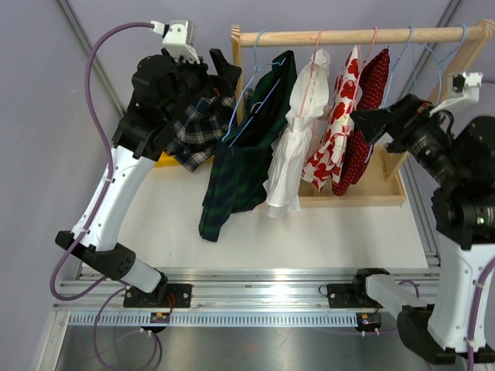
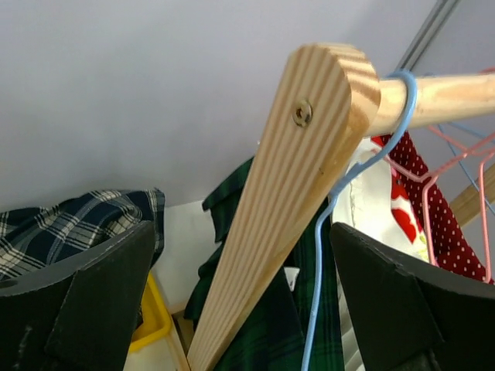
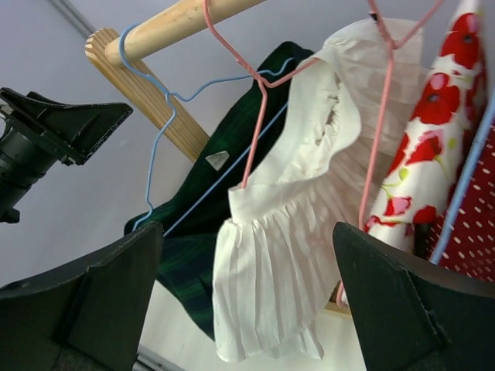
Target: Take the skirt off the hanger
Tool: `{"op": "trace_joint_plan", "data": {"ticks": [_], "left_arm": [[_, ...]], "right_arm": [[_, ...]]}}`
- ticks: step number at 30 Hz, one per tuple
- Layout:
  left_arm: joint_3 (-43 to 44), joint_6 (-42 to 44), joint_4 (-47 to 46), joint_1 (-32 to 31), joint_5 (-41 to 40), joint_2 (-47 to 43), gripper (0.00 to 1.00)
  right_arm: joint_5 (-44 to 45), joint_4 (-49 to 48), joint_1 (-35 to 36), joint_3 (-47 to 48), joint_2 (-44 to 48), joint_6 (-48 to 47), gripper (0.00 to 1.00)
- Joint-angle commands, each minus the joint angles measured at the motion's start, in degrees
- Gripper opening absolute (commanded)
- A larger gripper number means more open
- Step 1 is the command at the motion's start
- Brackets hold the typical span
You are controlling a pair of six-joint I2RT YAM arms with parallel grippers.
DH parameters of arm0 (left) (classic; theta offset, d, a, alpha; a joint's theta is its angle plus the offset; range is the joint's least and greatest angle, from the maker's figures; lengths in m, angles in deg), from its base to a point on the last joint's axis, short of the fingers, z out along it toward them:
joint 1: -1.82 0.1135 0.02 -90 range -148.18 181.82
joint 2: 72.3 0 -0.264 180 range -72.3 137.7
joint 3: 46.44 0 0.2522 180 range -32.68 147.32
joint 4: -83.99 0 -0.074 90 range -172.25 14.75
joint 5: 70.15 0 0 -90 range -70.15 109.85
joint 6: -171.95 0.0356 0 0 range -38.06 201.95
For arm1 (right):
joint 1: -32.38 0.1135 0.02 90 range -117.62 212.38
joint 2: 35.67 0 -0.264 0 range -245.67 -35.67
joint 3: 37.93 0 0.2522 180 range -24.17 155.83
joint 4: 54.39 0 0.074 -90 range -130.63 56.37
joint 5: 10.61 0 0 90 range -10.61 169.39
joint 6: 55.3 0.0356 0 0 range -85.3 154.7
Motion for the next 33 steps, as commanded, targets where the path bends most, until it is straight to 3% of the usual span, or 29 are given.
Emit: {"op": "trace_joint_plan", "data": {"ticks": [1, 13, 17, 24, 33], "left_arm": [[2.42, 2.00, 1.55, -1.35, 1.32, 0.18, 0.98], [0.13, 3.23, 4.09, -7.59, 1.24, 2.29, 0.75], [-0.31, 4.19, 4.80, -9.52, -3.33, 2.55, 0.70], [-0.05, 4.28, 6.81, -9.79, -6.41, 5.01, 0.31], [5.67, 3.49, 12.96, -10.31, -1.06, 9.76, 0.28]], "right_arm": [[10.29, 2.86, 0.31, -3.81, 5.59, -2.70, 0.99], [13.47, 5.93, 0.31, -6.55, 9.12, -4.55, 0.99], [13.91, 6.28, 0.31, -7.35, 9.65, -5.16, 1.00], [14.70, 6.81, 0.31, -8.31, 10.52, -6.13, 0.99], [15.66, 7.60, 0.31, -8.75, 10.79, -7.10, 0.99]]}}
